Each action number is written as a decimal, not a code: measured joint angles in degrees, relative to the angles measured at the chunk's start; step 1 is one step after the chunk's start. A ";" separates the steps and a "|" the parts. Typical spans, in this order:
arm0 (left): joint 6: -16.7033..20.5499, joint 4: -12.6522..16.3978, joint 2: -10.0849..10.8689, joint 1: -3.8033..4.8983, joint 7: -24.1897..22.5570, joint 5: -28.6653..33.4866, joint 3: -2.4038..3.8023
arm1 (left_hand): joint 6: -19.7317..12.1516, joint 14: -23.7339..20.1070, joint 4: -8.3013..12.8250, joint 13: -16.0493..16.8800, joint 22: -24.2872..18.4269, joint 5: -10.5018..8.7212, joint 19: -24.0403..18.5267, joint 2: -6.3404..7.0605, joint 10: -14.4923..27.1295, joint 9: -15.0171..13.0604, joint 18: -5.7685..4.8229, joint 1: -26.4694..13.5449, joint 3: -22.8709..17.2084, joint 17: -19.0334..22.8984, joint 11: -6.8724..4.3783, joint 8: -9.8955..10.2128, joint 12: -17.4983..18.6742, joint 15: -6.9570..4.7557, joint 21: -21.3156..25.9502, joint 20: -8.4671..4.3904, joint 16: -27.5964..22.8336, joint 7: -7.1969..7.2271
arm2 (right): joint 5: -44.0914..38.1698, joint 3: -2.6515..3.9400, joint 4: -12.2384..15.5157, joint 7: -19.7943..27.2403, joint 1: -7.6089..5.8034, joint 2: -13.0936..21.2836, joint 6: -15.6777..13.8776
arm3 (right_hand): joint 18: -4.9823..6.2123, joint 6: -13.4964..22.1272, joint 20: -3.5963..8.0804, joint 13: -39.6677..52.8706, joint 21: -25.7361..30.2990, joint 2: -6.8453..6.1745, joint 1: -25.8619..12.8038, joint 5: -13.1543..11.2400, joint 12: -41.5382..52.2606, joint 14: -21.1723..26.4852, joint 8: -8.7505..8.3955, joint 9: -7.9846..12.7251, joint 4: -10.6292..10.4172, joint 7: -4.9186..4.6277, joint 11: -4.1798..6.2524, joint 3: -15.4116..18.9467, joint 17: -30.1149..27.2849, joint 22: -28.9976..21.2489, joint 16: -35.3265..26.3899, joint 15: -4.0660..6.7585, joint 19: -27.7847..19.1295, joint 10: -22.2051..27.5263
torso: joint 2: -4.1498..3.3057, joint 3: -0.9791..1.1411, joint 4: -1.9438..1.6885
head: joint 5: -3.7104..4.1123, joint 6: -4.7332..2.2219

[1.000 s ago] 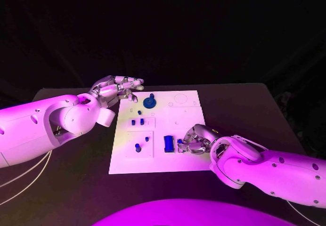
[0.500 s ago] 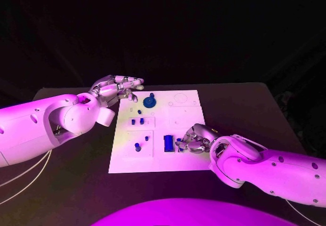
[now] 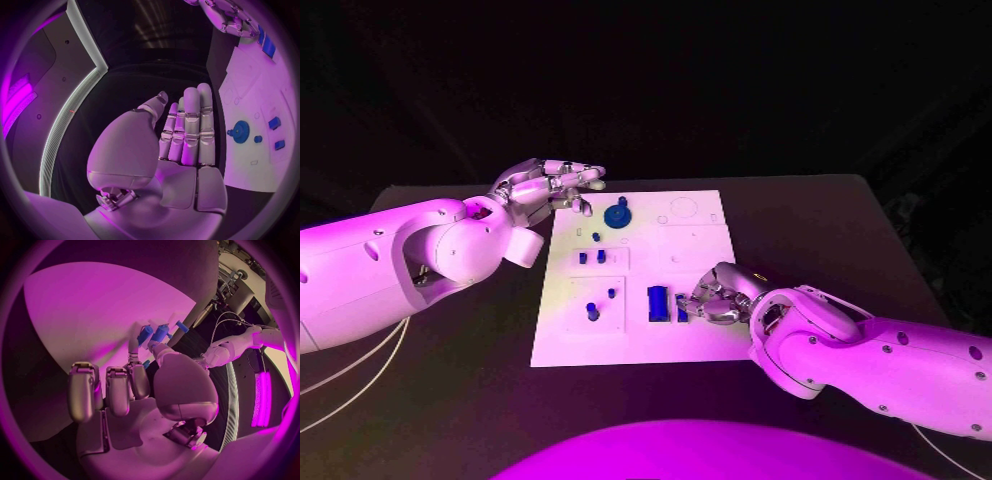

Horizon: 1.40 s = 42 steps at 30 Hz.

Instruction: Assemble the parts on the task board

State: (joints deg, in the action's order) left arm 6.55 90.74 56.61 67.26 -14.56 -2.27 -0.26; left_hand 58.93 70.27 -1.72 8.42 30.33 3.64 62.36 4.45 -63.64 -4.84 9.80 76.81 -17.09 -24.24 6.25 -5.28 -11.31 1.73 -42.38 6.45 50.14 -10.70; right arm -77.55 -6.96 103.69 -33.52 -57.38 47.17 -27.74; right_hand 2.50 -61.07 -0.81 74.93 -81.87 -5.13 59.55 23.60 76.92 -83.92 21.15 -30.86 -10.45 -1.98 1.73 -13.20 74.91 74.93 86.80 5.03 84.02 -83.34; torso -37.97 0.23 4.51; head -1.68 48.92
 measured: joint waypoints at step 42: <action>-0.08 -0.03 0.20 0.00 0.11 0.00 0.00 | 0.00 0.00 0.16 -0.02 0.01 0.00 0.00 0.00 0.00 0.00 0.00 0.00 0.16 -0.01 0.00 0.00 0.00 0.00 0.00 0.00 0.00 0.00 | -2.30 -0.03 2.75 4.23 0.85 3.20 2.59 | 0.06 0.00 -0.01 0.00 0.00 -0.02 3.20 -1.67 -0.01 0.00 0.00 -0.06 1.68 0.00 0.00 1.49 0.04 -0.03 0.00 0.00 0.00 0.00 | -0.03 -0.03 -0.05 | -0.04 0.14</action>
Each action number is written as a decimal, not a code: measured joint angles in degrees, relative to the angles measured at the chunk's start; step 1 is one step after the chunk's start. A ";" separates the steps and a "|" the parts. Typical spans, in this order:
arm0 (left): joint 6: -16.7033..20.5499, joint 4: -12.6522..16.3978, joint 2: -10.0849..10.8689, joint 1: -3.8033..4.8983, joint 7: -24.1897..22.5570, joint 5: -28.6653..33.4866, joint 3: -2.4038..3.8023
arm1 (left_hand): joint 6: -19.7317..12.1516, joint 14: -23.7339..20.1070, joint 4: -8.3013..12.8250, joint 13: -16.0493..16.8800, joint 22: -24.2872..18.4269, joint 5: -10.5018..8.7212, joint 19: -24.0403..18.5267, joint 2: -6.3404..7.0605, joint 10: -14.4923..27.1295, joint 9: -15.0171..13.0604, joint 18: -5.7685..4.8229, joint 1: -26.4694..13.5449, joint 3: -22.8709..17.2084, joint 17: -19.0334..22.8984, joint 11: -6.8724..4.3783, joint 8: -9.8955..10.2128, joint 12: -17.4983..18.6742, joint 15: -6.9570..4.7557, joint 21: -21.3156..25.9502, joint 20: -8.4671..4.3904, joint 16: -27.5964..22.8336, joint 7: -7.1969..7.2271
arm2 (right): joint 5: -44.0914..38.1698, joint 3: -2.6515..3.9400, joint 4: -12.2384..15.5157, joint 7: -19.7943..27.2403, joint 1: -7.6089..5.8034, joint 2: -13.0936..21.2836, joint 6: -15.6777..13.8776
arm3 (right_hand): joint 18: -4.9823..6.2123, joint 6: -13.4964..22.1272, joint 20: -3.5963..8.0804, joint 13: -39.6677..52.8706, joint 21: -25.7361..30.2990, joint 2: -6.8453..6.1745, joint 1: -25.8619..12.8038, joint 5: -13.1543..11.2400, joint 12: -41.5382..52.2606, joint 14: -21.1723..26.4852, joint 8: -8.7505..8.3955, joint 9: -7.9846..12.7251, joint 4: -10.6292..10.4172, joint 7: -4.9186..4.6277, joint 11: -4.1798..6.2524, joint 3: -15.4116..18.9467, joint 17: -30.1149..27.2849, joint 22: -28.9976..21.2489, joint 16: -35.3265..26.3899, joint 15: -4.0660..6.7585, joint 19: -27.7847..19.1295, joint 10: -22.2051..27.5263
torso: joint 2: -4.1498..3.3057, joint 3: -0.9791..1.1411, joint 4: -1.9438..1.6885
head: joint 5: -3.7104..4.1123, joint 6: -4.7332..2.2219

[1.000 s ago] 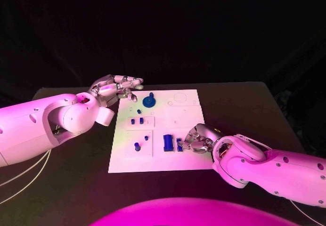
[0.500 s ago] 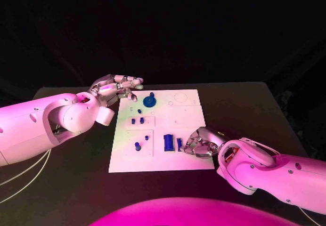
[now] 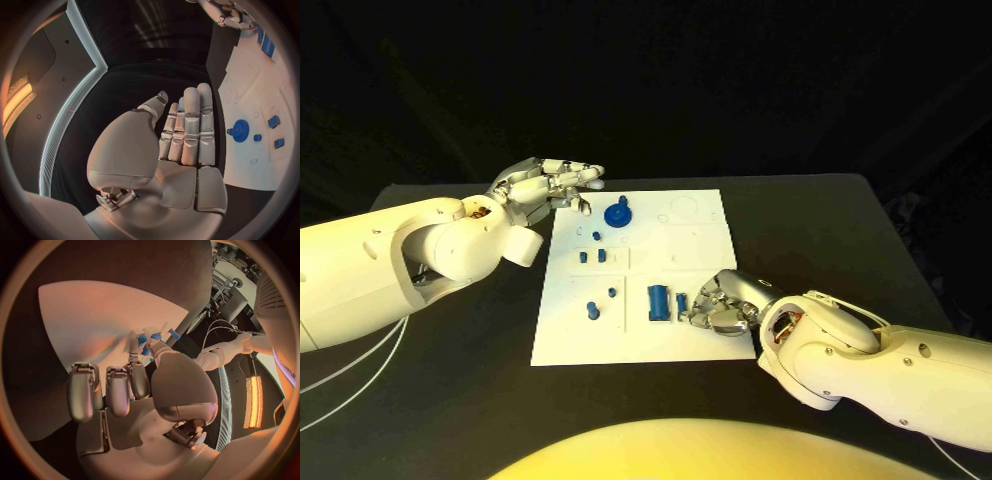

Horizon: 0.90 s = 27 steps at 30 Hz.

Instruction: Assemble the parts on the task board

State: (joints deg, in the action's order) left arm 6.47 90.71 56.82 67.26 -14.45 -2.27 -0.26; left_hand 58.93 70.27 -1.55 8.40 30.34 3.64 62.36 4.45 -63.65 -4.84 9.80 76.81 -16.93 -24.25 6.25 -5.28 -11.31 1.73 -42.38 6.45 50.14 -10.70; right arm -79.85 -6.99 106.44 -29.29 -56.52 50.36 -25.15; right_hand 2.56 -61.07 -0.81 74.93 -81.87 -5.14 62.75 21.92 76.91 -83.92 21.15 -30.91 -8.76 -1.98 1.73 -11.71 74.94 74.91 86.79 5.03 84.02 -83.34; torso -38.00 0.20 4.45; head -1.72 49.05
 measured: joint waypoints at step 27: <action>-0.03 -0.05 0.02 0.00 0.06 0.00 0.00 | -0.21 0.00 0.00 0.05 -0.09 0.00 0.00 -0.22 0.21 0.00 0.00 0.22 0.00 0.07 0.21 0.00 -0.26 0.00 0.00 0.00 0.00 0.20 | 0.23 0.00 -2.79 1.56 0.19 -1.30 0.99 | 0.01 -0.03 0.00 0.00 0.00 0.22 2.35 -1.31 0.23 -0.21 0.05 -0.05 1.43 0.03 0.00 0.84 -0.01 0.04 0.00 0.21 0.00 0.00 | 0.14 0.01 0.07 | -0.25 0.40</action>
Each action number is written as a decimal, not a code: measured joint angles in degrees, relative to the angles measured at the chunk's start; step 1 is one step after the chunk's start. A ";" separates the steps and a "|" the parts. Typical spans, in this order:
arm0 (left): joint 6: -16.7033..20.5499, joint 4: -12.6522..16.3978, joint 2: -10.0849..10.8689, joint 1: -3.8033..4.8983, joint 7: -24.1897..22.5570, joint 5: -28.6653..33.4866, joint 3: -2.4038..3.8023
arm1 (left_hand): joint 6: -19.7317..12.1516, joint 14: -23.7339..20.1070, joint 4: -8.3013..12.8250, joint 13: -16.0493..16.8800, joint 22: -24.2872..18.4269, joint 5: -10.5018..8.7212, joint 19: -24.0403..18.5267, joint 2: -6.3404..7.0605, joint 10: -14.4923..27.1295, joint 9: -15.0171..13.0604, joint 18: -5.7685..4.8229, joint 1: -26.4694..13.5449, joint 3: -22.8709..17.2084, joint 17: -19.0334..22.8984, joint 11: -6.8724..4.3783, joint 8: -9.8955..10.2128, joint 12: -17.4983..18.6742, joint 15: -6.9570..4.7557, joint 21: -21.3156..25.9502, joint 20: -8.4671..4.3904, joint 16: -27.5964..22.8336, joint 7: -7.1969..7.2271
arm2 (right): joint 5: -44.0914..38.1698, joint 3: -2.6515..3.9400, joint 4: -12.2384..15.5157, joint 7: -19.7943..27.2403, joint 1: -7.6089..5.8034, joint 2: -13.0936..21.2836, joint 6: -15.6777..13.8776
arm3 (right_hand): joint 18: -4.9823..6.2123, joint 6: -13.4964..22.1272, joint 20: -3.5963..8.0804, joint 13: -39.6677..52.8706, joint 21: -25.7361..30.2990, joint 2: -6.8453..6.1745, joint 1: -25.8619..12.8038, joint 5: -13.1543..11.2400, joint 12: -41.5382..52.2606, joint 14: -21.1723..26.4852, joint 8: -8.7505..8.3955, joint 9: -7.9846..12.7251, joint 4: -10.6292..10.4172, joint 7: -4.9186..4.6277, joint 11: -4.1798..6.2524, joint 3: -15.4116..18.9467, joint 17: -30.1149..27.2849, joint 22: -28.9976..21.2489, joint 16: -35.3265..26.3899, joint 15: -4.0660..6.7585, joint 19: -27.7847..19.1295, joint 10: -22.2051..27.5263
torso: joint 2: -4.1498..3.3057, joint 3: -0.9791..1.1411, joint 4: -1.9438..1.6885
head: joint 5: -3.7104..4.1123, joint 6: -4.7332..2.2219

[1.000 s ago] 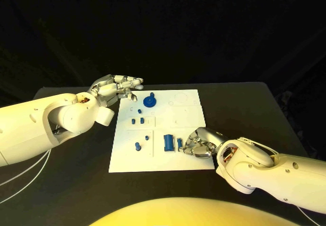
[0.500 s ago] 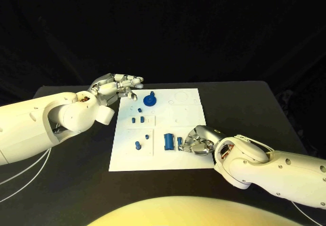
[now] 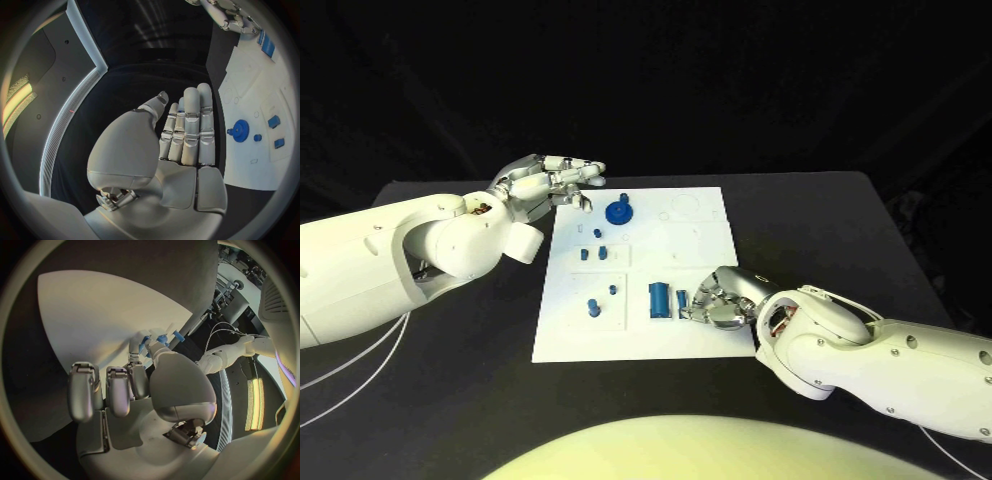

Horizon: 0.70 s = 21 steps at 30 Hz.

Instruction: Assemble the parts on the task board

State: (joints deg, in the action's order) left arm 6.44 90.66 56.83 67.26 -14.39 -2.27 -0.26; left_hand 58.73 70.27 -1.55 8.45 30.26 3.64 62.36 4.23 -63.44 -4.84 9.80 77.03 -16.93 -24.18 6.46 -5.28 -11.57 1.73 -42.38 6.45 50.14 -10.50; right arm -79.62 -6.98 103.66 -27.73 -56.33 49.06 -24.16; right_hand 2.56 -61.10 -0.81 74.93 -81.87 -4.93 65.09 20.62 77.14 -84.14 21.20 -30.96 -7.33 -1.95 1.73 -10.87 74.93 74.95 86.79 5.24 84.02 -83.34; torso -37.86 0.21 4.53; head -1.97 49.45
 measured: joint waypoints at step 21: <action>0.94 -8.40 -6.26 -0.59 -3.24 2.15 -1.03 | -0.83 -12.28 -1.14 -0.61 -8.55 0.00 -9.27 -0.67 2.04 -0.01 0.00 -0.09 5.10 8.44 1.59 -1.12 -1.26 2.98 14.63 3.90 -17.92 -0.81 | 43.11 0.23 -14.64 32.22 -8.03 -0.45 -2.86 | 7.17 11.62 -7.27 -33.13 67.93 1.37 10.14 -7.72 -53.16 20.98 -8.94 6.49 0.16 -7.33 -7.40 -0.68 -35.40 -30.97 -58.12 -7.63 -22.54 30.96 | 3.41 -1.44 0.55 | -0.01 -5.83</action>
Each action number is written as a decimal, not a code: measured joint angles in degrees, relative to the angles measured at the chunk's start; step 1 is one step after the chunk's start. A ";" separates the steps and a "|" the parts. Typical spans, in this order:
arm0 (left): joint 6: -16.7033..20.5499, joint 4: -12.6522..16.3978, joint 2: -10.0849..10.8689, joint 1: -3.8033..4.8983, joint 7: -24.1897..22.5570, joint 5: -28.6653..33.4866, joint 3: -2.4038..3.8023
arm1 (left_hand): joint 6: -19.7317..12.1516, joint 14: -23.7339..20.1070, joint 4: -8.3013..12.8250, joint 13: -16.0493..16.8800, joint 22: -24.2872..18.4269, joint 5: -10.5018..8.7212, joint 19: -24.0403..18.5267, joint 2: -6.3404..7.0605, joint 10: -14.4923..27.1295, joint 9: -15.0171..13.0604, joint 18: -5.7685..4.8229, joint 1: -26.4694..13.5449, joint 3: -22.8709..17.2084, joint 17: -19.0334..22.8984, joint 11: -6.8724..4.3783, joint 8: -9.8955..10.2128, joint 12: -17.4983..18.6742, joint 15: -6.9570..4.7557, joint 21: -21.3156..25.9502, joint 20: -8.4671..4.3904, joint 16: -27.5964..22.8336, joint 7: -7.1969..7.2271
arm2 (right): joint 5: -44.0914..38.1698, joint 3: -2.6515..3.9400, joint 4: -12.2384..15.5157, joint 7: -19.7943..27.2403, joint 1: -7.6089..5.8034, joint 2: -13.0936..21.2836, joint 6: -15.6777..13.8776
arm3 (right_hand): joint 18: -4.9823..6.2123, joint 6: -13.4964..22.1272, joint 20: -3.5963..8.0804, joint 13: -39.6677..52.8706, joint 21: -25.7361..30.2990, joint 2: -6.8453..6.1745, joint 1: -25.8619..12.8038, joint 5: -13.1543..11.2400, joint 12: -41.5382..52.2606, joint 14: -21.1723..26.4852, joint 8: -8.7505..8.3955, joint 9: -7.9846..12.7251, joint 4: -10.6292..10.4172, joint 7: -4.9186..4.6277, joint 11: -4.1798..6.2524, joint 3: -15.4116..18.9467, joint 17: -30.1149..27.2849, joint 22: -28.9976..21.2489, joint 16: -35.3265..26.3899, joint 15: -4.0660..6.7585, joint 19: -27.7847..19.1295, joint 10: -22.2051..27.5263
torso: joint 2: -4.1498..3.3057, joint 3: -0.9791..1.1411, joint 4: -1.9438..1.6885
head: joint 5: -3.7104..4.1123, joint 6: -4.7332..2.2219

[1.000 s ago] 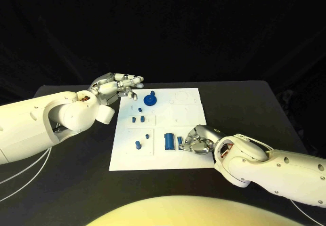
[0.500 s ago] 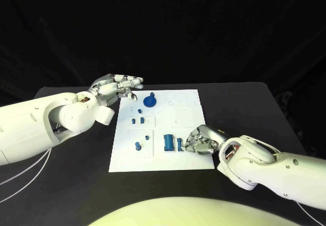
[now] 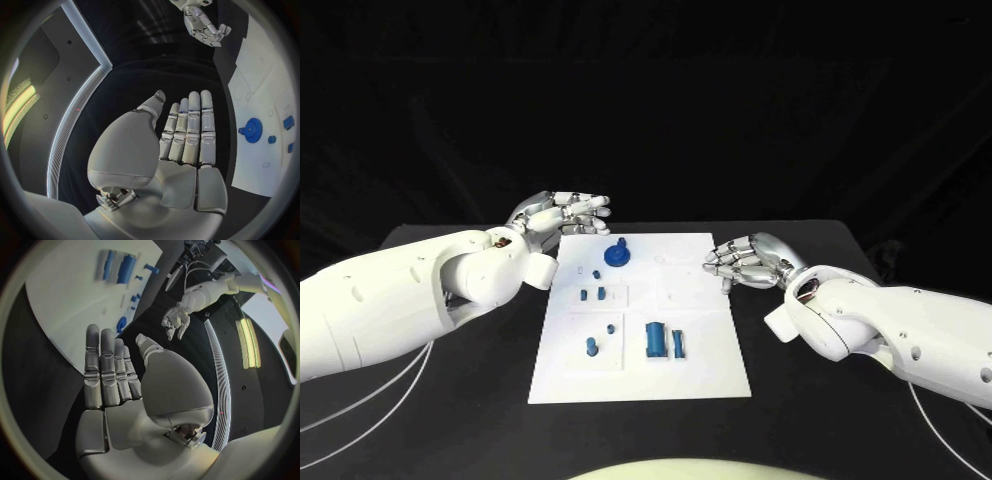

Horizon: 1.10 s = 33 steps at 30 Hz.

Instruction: Assemble the parts on the task board

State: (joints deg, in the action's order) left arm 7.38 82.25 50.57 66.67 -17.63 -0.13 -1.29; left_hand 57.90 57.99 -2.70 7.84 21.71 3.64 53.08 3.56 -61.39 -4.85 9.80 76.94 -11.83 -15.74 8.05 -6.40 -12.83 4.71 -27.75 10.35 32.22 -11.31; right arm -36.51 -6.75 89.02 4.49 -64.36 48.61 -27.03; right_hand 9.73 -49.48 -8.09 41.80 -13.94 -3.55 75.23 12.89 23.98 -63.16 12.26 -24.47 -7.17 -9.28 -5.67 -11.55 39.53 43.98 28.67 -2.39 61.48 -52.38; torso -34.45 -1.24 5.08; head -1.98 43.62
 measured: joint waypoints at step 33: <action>20.81 3.90 -5.63 -5.25 -7.29 2.85 0.89 | -35.04 -36.40 2.63 -7.69 -20.06 -3.27 -34.69 -3.55 37.21 4.67 -5.45 -44.03 11.11 15.45 -5.91 6.02 12.19 -3.20 26.34 -3.40 -30.70 7.17 | 30.03 6.19 -0.60 18.82 3.49 -4.21 -9.01 | -4.04 27.57 1.73 -38.95 13.50 3.53 -43.03 -9.99 -22.89 38.98 -11.85 19.70 6.85 7.63 3.59 10.52 -33.66 -37.00 -28.30 1.58 -40.27 28.96 | 3.20 1.12 -4.70 | 1.93 -9.15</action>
State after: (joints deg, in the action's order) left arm 28.19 86.15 44.94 61.42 -24.92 2.72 -0.40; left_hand 22.85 21.59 -0.06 0.15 1.65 0.38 18.40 0.01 -24.18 -0.19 4.35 32.91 -0.72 -0.29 2.14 -0.38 -0.64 1.51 -1.42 6.95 1.52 -4.13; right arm -6.49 -0.56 88.42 23.32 -60.87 44.40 -36.04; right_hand 5.69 -21.91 -6.36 2.85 -0.43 -0.02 32.21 2.90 1.09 -24.17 0.41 -4.77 -0.32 -1.65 -2.08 -1.03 5.86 6.98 0.38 -0.81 21.20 -23.42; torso -31.26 -0.12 0.38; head -0.05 34.47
